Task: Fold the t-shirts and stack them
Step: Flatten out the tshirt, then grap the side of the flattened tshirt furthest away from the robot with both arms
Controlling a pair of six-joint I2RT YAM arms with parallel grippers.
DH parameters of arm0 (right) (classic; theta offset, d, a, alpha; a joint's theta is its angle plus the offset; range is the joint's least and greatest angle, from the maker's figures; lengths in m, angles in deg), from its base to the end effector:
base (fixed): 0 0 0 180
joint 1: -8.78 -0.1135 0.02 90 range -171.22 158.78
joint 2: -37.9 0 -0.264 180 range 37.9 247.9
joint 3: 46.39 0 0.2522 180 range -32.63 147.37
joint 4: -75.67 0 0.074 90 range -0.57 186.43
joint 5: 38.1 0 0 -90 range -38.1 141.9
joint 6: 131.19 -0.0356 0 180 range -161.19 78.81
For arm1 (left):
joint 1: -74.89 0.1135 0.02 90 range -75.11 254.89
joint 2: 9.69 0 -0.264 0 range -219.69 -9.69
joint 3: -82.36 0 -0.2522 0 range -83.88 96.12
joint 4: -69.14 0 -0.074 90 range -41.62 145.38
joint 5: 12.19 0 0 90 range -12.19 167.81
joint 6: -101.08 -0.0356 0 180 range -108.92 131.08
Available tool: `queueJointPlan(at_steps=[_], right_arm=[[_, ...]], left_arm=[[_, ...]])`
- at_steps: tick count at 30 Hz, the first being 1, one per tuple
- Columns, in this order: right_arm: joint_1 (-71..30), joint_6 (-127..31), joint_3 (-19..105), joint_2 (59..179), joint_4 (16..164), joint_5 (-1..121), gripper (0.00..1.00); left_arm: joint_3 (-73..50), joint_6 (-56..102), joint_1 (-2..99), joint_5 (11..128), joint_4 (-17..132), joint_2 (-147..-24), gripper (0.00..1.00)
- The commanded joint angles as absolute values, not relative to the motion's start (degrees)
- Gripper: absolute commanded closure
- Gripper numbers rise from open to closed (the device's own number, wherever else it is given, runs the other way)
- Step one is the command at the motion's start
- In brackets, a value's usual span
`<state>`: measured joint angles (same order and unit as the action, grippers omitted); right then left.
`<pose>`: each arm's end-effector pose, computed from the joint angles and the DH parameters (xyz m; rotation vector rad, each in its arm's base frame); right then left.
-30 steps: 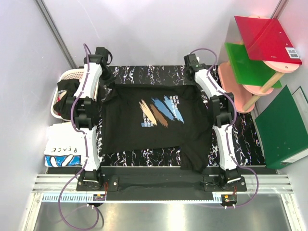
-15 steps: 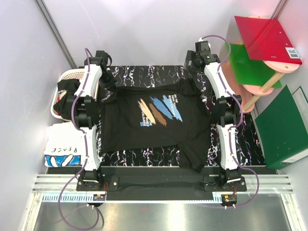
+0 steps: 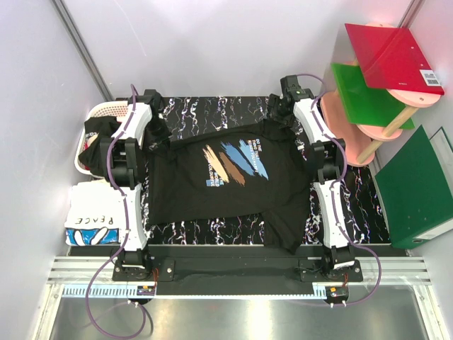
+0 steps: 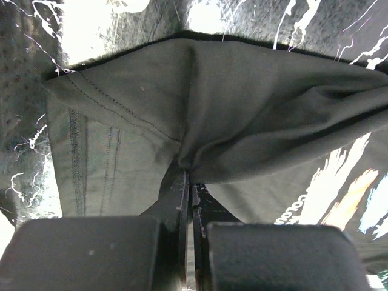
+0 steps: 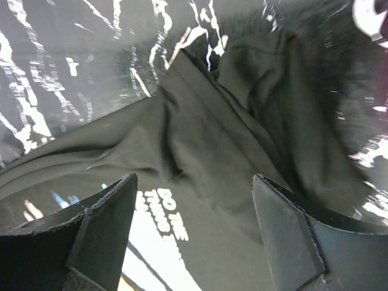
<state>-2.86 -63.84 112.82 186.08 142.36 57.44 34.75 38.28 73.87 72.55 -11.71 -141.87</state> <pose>0.5415 0.1151 0.2106 0.2086 2.5660 0.3535 0.4671 -0.0116 0.2021 -0.6683 2.9241 -0.1935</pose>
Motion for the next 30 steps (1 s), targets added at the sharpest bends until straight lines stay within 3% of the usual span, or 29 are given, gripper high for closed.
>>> queueJointPlan(at_steps=[1, 9, 11, 12, 13, 15, 16, 17, 26, 28, 29, 30], right_arm=[[-3.2, -66.8, 120.9, 189.6, 142.7, 63.1, 0.23], [-3.2, -70.1, 120.0, 190.6, 141.6, 67.4, 0.30], [-3.2, -70.4, 119.5, 190.5, 141.0, 67.5, 0.37], [-3.1, -70.4, 119.3, 190.7, 140.8, 67.3, 0.43], [-3.2, -70.7, 119.1, 190.8, 140.6, 67.3, 0.59], [-3.2, -71.2, 119.3, 192.1, 140.2, 68.3, 0.74], [-3.2, -71.5, 119.5, 192.4, 140.2, 68.6, 0.92], [-3.2, -71.9, 119.5, 192.9, 140.2, 69.3, 1.00], [-3.1, -68.5, 117.2, 186.7, 140.1, 64.5, 1.00], [-3.2, -68.2, 117.1, 186.7, 140.0, 64.0, 0.91], [-3.2, -68.3, 117.1, 187.4, 140.0, 64.1, 0.76], [-3.2, -68.4, 117.2, 187.9, 140.1, 64.6, 0.69]], left_arm=[[35.0, 36.7, 74.1, 73.9, -9.4, -139.2, 1.00], [34.0, 36.4, 74.0, 73.9, -9.3, -139.4, 1.00], [33.8, 36.4, 73.9, 73.9, -9.3, -139.4, 1.00], [33.8, 36.3, 73.9, 73.9, -9.4, -139.5, 1.00], [33.7, 36.2, 73.9, 74.0, -9.2, -139.5, 1.00], [33.6, 36.1, 73.9, 74.4, -9.2, -139.6, 1.00], [33.6, 36.1, 73.9, 74.6, -9.2, -139.6, 1.00], [33.6, 36.0, 73.9, 74.6, -9.2, -139.7, 1.00], [34.0, 36.4, 73.9, 75.8, -9.1, -139.1, 1.00], [34.0, 36.5, 73.9, 75.6, -9.2, -139.0, 1.00], [33.8, 36.5, 73.9, 75.9, -9.2, -138.8, 1.00], [33.7, 36.6, 73.9, 76.0, -9.2, -138.6, 1.00]])
